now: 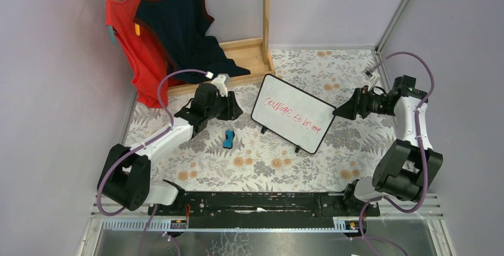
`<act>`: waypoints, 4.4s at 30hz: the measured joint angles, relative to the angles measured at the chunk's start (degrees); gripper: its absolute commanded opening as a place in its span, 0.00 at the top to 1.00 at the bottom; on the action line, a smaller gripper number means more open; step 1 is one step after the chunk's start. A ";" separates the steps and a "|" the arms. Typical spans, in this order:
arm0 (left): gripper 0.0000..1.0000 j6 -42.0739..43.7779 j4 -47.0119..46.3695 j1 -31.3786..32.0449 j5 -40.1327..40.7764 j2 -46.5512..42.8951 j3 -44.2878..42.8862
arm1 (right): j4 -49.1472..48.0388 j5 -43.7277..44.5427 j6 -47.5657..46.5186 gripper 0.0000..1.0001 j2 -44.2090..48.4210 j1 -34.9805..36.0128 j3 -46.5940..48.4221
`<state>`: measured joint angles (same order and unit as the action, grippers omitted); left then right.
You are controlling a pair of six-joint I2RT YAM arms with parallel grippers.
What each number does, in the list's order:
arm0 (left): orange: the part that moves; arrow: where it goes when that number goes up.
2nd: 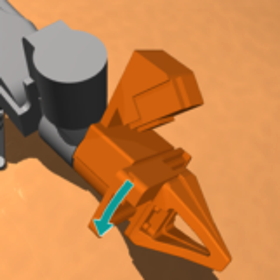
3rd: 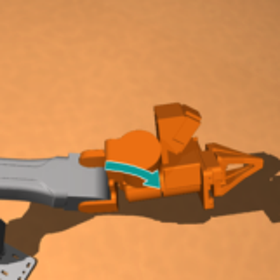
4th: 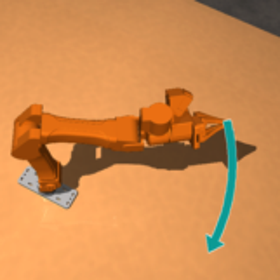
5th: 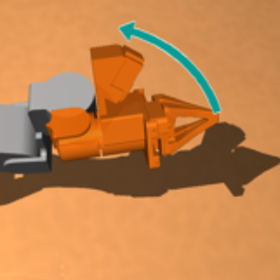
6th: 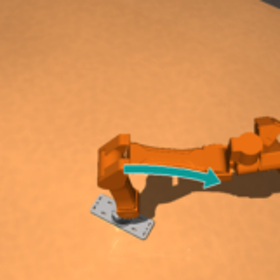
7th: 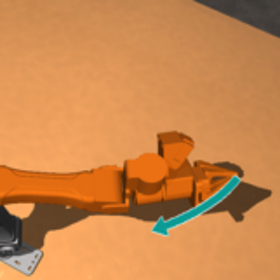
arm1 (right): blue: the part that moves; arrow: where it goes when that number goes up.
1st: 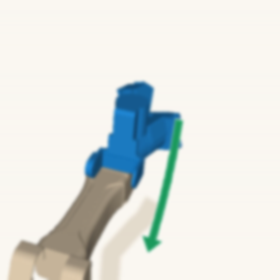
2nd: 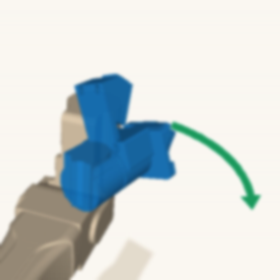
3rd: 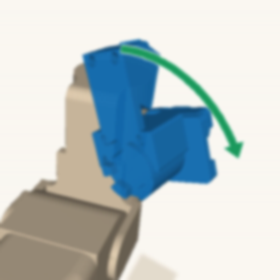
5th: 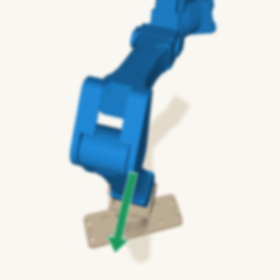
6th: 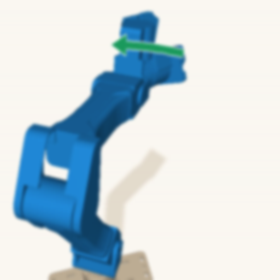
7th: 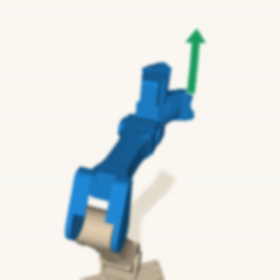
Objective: Erase the whiteboard
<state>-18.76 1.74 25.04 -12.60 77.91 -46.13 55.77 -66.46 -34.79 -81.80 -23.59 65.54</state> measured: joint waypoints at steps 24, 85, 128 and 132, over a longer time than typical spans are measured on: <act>0.58 0.02 -0.50 0.13 0.02 0.02 2.10 | -6.86 2.58 4.85 0.33 -2.78 8.24 -1.62; 0.57 0.42 14.64 0.87 6.64 5.11 -3.02 | -8.44 2.58 5.46 0.82 -4.76 11.17 -1.66; 0.57 -4.59 25.62 6.93 13.57 10.16 -3.28 | -8.52 1.90 4.81 1.00 -5.27 11.19 -1.66; 0.57 -4.61 26.12 7.45 13.77 10.16 -3.87 | -8.52 1.90 4.81 1.00 -5.27 11.19 -1.66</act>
<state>-23.38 27.86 32.49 1.17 88.07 -50.00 47.24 -64.55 -29.98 -87.07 -12.40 63.88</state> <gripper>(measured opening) 0.426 0.131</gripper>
